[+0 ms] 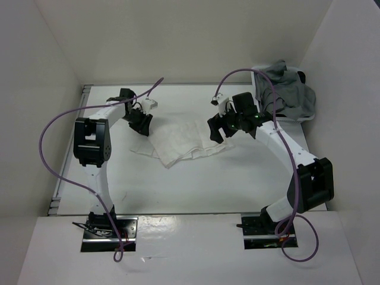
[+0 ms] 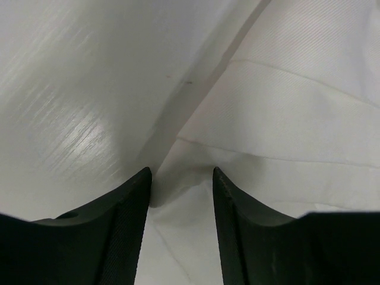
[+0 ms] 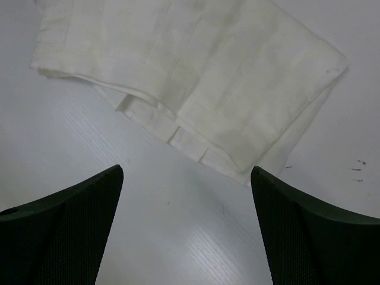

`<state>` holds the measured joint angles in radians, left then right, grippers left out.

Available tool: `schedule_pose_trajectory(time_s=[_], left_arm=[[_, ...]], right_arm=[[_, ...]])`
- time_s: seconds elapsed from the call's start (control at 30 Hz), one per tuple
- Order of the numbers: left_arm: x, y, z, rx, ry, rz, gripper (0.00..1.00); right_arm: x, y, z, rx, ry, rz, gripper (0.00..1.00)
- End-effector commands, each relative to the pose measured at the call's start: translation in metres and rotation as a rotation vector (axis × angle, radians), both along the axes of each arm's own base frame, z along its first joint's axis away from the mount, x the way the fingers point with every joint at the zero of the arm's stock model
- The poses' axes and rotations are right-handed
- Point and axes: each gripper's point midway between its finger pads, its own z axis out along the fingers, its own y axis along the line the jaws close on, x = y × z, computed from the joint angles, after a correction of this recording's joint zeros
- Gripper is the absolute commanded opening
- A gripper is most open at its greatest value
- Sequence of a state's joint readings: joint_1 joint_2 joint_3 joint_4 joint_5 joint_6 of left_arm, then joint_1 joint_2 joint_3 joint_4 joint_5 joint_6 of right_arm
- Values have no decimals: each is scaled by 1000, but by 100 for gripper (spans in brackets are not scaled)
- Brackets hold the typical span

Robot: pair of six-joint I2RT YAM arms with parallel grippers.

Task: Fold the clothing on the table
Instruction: Fold the skirt

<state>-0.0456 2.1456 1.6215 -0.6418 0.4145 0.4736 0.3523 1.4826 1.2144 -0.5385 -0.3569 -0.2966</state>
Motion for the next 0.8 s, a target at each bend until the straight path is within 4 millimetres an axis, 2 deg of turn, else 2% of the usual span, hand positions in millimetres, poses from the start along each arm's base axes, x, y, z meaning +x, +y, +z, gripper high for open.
schedule_pose_trajectory(time_s=[0.0, 0.03, 0.13, 0.17, 0.23, 0.27, 0.3, 0.43, 0.5, 0.6, 0.63, 0.77], left_arm=[[-17, -7, -18, -29, 83, -31, 50], [-20, -7, -21, -29, 92, -31, 47], [-24, -7, -25, -31, 106, -23, 27], [-24, -7, -25, -31, 106, -23, 11], [-28, -7, -28, -32, 121, -15, 4], [-31, -8, -27, -41, 126, -17, 2], [-35, -8, -29, -43, 139, -9, 0], [-40, 1, -29, -44, 151, 45, 0], [-45, 4, -32, -50, 164, 78, 0], [-53, 19, -35, -57, 193, 134, 0], [-60, 17, -40, -65, 215, 132, 0], [-69, 25, -42, -67, 225, 154, 0]], right_arm=[[5, 0, 11, 21, -51, -4, 92], [5, -1, 11, 21, -51, -4, 92], [11, -8, 1, -14, -36, -52, 92], [13, -11, -6, -14, -12, -73, 92], [18, -14, -17, -11, 30, -104, 92], [23, -18, -19, -13, 36, -118, 92], [22, -19, -31, -5, 90, -140, 92], [29, -18, -43, 12, 144, -170, 92], [30, -17, -57, 0, 189, -178, 92], [36, -13, -64, 6, 213, -178, 92], [38, -11, -60, 21, 211, -179, 92], [44, -14, -71, 13, 231, -202, 92]])
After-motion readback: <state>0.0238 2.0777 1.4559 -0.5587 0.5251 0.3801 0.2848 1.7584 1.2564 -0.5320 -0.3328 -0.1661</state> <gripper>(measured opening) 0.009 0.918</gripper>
